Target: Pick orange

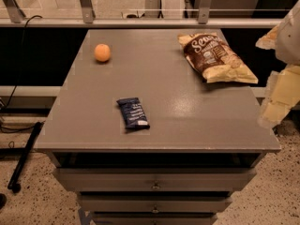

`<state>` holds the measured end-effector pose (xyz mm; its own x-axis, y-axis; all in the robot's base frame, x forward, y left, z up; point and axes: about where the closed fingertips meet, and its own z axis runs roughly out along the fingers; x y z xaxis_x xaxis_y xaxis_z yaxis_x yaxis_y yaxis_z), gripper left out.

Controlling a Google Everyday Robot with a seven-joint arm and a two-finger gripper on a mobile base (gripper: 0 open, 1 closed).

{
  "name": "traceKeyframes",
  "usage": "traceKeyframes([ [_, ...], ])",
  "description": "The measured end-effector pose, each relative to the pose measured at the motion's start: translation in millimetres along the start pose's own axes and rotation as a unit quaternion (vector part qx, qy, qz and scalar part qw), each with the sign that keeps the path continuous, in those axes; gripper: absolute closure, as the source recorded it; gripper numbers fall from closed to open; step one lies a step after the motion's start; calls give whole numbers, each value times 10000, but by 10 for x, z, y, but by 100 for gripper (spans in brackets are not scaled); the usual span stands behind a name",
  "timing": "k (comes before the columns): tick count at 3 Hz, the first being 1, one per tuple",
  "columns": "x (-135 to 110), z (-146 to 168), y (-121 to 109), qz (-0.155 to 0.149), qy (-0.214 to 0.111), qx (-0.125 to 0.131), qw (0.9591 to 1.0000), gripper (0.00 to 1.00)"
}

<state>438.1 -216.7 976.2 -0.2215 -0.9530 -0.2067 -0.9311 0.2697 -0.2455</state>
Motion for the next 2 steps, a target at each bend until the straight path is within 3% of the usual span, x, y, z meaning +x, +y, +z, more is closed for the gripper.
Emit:
traceKeyframes([
  [1, 0, 0, 0, 0, 0, 1, 10000, 0],
  [2, -119, 114, -109, 64, -276, -6, 9996, 0],
])
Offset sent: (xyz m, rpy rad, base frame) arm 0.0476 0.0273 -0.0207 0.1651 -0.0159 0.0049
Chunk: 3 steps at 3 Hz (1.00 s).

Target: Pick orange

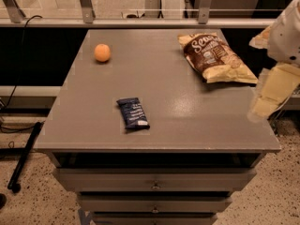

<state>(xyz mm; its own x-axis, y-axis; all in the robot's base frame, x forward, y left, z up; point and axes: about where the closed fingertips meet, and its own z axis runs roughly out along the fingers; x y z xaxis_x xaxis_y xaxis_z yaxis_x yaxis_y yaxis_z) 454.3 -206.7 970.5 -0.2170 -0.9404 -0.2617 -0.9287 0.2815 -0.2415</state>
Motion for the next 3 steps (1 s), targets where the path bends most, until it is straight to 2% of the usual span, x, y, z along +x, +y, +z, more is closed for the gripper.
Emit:
traceKeyframes([
  [1, -409, 348, -295, 108, -609, -22, 9981, 0],
  [2, -1169, 854, -754, 256, -1345, 94, 9905, 0],
  [3, -1597, 1157, -1076, 557, -1860, 155, 9808, 0],
])
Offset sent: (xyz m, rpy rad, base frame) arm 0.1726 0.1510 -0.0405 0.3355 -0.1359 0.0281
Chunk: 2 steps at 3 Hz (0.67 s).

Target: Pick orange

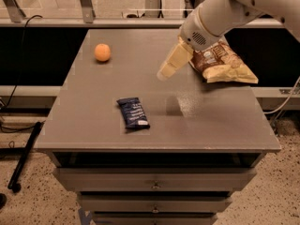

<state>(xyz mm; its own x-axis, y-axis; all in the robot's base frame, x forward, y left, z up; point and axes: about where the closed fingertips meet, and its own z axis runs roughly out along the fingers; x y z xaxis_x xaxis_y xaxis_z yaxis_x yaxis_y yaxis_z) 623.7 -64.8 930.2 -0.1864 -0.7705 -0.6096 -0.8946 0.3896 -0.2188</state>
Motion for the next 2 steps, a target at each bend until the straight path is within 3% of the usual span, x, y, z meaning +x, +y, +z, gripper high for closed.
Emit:
traceKeyframes([
  [1, 0, 1, 0, 0, 0, -1, 10000, 0],
  [2, -184, 156, -27, -78, -234, -6, 9997, 0],
])
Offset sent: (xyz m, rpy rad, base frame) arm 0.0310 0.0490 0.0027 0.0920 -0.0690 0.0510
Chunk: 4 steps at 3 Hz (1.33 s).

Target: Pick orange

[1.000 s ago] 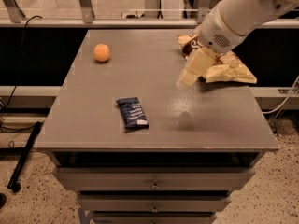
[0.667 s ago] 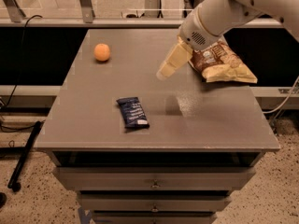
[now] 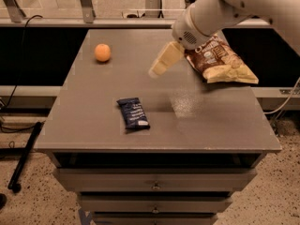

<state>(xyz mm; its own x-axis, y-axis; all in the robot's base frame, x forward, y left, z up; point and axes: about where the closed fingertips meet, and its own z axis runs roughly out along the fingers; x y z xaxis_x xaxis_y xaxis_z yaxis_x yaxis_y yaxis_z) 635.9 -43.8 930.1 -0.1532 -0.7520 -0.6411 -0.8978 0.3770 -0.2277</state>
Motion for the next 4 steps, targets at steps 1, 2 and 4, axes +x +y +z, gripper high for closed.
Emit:
traceKeyframes([
  [1, -364, 343, -115, -145, -491, -56, 9987, 0],
  [2, -724, 765, -238, -242, -986, -207, 9946, 0],
  [4, -1089, 1492, -279, -402, -1488, -422, 9872, 0],
])
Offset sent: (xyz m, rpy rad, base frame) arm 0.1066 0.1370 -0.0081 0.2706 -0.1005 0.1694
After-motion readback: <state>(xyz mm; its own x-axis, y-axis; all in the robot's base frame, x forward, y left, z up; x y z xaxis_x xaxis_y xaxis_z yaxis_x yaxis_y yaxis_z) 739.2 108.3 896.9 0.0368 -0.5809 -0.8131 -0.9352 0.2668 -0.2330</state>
